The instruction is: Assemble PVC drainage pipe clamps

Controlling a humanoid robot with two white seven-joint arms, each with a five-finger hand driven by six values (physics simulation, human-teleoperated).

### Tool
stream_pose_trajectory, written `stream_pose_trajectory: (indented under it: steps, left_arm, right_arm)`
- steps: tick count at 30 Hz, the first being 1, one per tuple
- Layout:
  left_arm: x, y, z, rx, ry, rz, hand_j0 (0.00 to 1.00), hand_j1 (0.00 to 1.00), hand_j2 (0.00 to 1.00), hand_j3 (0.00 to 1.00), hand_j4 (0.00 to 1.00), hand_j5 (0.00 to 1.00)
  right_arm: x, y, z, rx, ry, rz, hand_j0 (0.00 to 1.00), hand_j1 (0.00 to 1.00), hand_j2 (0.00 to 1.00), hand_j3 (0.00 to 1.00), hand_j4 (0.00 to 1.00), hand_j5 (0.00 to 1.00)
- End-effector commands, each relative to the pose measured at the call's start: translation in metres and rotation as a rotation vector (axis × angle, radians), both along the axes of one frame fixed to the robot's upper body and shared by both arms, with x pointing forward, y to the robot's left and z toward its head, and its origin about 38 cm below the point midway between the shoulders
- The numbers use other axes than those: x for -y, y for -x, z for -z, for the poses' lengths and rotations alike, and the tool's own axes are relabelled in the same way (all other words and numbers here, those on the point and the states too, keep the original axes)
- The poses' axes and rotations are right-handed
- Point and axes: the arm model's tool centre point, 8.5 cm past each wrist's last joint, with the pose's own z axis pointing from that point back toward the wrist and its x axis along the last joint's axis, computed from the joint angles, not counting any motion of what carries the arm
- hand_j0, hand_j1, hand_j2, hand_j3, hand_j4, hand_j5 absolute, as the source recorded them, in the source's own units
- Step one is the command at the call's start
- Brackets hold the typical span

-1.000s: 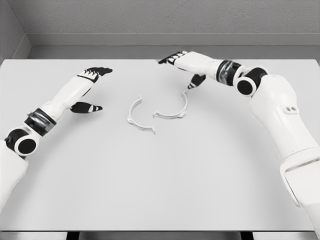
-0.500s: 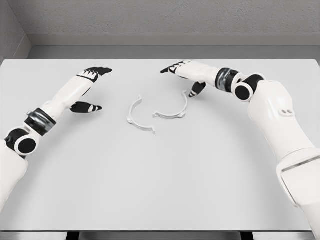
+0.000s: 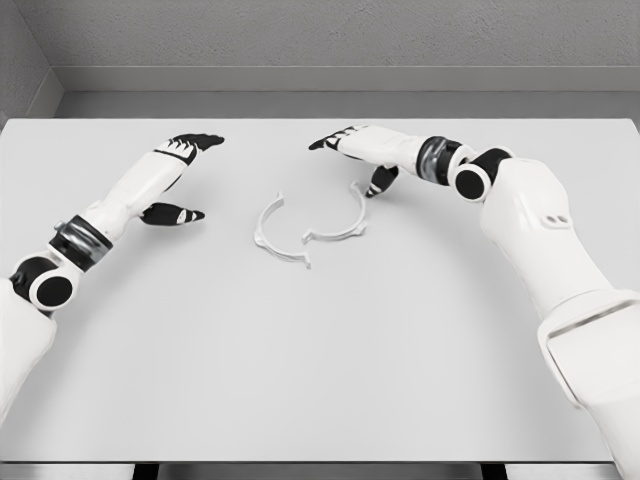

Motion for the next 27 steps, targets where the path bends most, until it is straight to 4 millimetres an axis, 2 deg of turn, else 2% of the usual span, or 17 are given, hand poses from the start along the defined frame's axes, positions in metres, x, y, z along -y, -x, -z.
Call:
stream_pose_trajectory:
  steps: [1, 3, 9, 14, 20, 27]
  left_arm:
    - [0.0, 0.0, -0.001, 0.001, 0.007, -0.002, 1.0, 1.0, 1.0, 1.0, 1.0, 1.0]
    - [0.0, 0.0, -0.001, 0.001, 0.007, -0.002, 1.0, 1.0, 1.0, 1.0, 1.0, 1.0]
    - [-0.001, 0.0, -0.001, 0.002, 0.005, -0.002, 1.0, 1.0, 1.0, 1.0, 1.0, 1.0]
    - [-0.001, 0.0, -0.001, 0.001, 0.005, -0.003, 1.0, 1.0, 1.0, 1.0, 1.0, 1.0]
    - [-0.002, -0.001, -0.002, 0.002, 0.004, -0.005, 1.0, 1.0, 1.0, 1.0, 1.0, 1.0]
    - [-0.006, -0.001, -0.004, 0.008, 0.009, -0.014, 1.0, 1.0, 1.0, 1.0, 1.0, 1.0]
  right_arm:
    - [-0.009, 0.001, 0.0, -0.005, -0.018, -0.007, 1.0, 1.0, 1.0, 1.0, 1.0, 1.0]
    - [-0.01, 0.001, 0.0, -0.005, -0.019, -0.009, 1.0, 1.0, 1.0, 1.0, 1.0, 1.0]
    - [-0.038, 0.005, -0.002, -0.002, -0.02, -0.059, 1.0, 1.0, 1.0, 1.0, 1.0, 1.0]
    - [-0.044, 0.005, -0.004, 0.0, -0.02, -0.07, 1.0, 1.0, 1.0, 1.0, 1.0, 1.0]
    - [-0.064, 0.008, -0.007, 0.004, -0.028, -0.102, 1.0, 1.0, 1.0, 1.0, 1.0, 1.0]
    - [-0.069, 0.009, -0.005, 0.0, -0.014, -0.102, 1.0, 1.0, 1.0, 1.0, 1.0, 1.0]
